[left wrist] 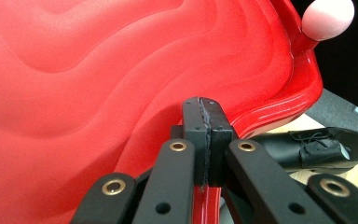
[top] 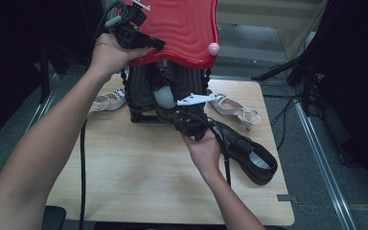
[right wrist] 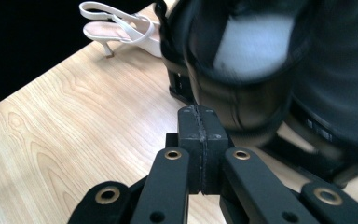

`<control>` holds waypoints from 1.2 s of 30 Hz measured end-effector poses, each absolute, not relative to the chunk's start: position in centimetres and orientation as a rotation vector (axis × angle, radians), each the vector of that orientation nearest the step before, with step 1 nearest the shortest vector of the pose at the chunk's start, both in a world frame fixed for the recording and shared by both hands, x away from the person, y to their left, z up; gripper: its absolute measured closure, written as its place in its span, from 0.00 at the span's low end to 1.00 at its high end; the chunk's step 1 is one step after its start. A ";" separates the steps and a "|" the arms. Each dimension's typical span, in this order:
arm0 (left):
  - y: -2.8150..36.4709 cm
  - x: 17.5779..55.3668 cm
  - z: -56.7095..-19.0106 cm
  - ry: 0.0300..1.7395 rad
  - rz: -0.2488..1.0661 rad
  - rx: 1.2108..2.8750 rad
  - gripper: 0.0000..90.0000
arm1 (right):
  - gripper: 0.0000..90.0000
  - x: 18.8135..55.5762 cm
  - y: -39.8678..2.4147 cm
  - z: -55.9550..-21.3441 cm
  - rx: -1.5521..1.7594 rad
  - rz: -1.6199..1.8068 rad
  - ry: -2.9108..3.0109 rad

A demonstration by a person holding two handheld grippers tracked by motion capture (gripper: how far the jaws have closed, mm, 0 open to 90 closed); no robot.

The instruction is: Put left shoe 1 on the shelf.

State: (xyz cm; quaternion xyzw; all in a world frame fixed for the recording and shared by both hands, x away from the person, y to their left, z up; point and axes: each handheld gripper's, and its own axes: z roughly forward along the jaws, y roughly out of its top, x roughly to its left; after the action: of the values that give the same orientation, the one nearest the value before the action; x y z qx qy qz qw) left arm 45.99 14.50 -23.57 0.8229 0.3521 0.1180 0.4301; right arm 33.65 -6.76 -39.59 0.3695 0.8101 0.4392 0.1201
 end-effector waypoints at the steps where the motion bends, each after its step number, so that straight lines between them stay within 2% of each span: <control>1: 14.5 46.0 -23.6 0.872 0.300 2.056 1.00 | 1.00 33.6 -7.0 -40.1 1.087 1.286 2.366; 9: 14.3 45.8 -23.7 0.873 0.320 2.044 1.00 | 1.00 34.3 -6.3 -42.3 1.101 1.221 2.390; 13: 14.6 46.1 -23.7 0.884 0.273 2.038 1.00 | 1.00 35.0 -5.5 -42.6 1.105 1.198 2.386; 31: 14.1 45.7 -23.7 0.866 0.337 2.046 1.00 | 1.00 36.2 -4.8 -41.8 1.149 1.178 2.402; 36: 14.3 46.0 -23.8 0.876 0.285 2.025 1.00 | 1.00 36.8 -5.0 -41.5 1.147 1.160 2.384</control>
State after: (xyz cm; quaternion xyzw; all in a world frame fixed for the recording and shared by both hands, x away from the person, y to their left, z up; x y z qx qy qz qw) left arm 46.02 14.35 -23.81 0.8163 0.3529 0.1148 0.4426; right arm 36.80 -4.99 -41.46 0.3940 0.8186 0.3984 0.1263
